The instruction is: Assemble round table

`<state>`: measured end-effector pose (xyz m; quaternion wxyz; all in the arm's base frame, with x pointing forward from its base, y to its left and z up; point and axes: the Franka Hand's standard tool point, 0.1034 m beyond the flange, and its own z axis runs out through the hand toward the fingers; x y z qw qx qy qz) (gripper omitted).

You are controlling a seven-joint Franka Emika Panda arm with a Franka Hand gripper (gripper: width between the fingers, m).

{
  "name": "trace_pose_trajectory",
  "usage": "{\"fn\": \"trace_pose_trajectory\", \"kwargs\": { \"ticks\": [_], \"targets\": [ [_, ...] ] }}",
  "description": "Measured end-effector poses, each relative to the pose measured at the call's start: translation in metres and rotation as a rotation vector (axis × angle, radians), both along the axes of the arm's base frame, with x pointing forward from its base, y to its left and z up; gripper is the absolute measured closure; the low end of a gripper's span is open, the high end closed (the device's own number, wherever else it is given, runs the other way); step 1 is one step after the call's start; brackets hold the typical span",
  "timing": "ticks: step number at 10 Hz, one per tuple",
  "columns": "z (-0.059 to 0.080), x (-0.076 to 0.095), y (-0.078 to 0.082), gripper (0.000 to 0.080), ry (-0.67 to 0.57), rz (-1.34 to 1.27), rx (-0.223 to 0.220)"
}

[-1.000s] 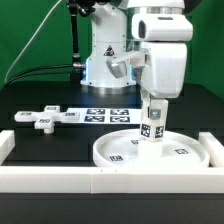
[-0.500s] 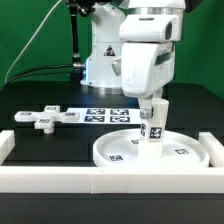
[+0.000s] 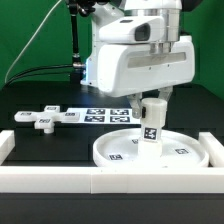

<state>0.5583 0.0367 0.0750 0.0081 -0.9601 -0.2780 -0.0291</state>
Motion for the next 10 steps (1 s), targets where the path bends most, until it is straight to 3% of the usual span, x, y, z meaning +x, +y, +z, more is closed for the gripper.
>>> {"fn": "trace_pose_trajectory", "kwargs": {
  "ticks": [8, 10],
  "targets": [
    [-0.0012, -0.0021, -0.0001, 0.0389, 0.006, -0.563, 0.073],
    [-0.0016, -0.0025, 0.0004, 0.0389, 0.026, -0.818, 0.108]
  ]
}}
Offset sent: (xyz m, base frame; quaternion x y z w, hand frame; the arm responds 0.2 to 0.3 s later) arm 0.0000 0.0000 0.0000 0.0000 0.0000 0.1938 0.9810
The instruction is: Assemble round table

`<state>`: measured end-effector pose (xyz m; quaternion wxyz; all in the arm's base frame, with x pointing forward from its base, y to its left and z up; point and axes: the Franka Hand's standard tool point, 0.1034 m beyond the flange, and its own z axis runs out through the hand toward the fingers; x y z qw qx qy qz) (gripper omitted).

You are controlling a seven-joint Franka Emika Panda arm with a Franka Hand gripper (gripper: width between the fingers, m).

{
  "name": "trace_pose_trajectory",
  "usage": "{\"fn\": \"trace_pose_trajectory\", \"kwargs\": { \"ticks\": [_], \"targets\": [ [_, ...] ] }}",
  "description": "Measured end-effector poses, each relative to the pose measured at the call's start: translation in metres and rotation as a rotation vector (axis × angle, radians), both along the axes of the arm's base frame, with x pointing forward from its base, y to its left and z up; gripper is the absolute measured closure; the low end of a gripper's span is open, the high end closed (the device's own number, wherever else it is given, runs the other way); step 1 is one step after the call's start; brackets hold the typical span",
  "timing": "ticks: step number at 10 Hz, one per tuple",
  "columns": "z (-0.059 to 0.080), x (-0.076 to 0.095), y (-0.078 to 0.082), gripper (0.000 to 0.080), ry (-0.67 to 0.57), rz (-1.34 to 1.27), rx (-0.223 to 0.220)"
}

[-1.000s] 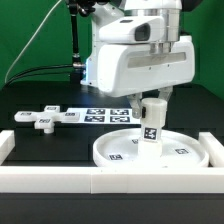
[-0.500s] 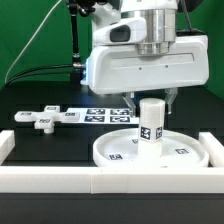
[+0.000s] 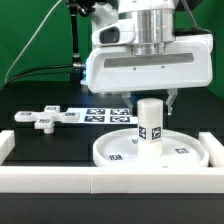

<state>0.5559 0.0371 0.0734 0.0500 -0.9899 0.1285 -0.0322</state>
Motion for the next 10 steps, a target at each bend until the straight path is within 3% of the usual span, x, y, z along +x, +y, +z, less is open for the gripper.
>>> {"fn": "trace_pose_trajectory", "kwargs": {
  "ticks": [5, 8, 10],
  "targets": [
    [0.000, -0.002, 0.010, 0.0389, 0.073, -0.601, 0.051],
    [0.000, 0.000, 0.014, 0.0389, 0.116, -0.770, 0.074],
    [-0.001, 0.000, 0.014, 0.0389, 0.113, -0.733, 0.073]
  ]
}}
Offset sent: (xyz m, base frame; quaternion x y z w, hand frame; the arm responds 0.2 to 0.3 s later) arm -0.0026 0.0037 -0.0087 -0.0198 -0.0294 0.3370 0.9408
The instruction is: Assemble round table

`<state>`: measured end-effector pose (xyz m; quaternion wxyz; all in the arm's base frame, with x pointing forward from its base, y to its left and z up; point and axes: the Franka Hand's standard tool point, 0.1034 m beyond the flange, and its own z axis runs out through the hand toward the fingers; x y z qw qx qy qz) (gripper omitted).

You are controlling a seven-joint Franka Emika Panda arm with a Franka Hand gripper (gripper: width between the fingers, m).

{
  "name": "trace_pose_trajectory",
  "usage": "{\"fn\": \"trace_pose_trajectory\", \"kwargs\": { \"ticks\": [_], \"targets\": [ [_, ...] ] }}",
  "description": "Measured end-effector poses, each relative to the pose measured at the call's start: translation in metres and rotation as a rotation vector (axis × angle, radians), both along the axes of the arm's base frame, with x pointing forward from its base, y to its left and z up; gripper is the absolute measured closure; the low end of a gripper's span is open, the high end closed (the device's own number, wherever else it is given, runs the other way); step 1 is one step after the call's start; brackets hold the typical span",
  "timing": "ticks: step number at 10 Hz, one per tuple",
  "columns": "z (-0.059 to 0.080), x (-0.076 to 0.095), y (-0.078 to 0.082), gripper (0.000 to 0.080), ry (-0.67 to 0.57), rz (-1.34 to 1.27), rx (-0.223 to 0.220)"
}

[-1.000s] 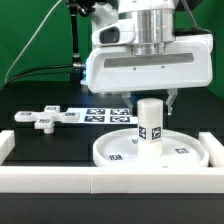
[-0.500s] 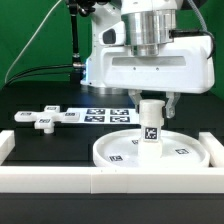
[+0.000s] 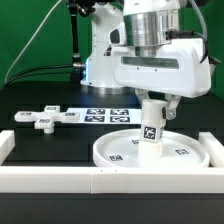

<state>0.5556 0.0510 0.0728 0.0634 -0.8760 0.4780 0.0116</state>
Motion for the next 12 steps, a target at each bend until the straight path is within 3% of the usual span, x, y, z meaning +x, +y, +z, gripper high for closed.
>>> {"fn": "trace_pose_trajectory", "kwargs": {
  "ticks": [1, 2, 8, 12],
  "targets": [
    [0.000, 0.001, 0.000, 0.0219, -0.011, 0.059, -0.003],
    [0.000, 0.005, -0.003, 0.0169, -0.040, 0.136, -0.011],
    [0.000, 0.005, -0.003, 0.0150, -0.097, 0.602, -0.038],
    [0.003, 0.012, -0.001, 0.0150, -0.147, 1.084, -0.090]
  ]
}}
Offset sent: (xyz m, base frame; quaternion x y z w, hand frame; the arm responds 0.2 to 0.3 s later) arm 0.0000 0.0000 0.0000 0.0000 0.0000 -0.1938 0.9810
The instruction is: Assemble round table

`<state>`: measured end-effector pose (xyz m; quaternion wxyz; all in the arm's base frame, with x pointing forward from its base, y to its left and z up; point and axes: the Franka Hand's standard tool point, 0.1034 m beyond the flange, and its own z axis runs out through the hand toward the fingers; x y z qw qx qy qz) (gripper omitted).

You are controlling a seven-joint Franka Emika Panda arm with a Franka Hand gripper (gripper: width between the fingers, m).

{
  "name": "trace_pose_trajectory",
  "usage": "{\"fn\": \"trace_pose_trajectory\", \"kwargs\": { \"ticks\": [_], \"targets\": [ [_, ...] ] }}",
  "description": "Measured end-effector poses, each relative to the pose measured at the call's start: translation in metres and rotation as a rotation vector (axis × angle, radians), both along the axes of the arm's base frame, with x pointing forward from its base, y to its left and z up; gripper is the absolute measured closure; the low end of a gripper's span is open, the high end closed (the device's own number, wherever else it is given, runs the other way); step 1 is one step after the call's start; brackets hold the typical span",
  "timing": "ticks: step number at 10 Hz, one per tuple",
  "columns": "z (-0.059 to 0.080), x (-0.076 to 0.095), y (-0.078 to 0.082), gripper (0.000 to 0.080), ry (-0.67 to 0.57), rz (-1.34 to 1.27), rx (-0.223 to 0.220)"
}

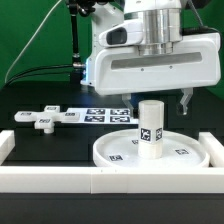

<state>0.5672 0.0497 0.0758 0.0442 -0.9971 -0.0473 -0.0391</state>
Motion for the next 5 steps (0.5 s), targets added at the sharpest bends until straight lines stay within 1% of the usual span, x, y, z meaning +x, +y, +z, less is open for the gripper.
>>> {"fn": "trace_pose_trajectory", "kwargs": {
  "ticks": [4, 5],
  "targets": [
    [-0.0005, 0.0006, -0.0015, 0.0150, -0.026, 0.283, -0.025],
    [-0.0003, 0.0011, -0.0020, 0.0150, -0.037, 0.404, -0.045]
  ]
}}
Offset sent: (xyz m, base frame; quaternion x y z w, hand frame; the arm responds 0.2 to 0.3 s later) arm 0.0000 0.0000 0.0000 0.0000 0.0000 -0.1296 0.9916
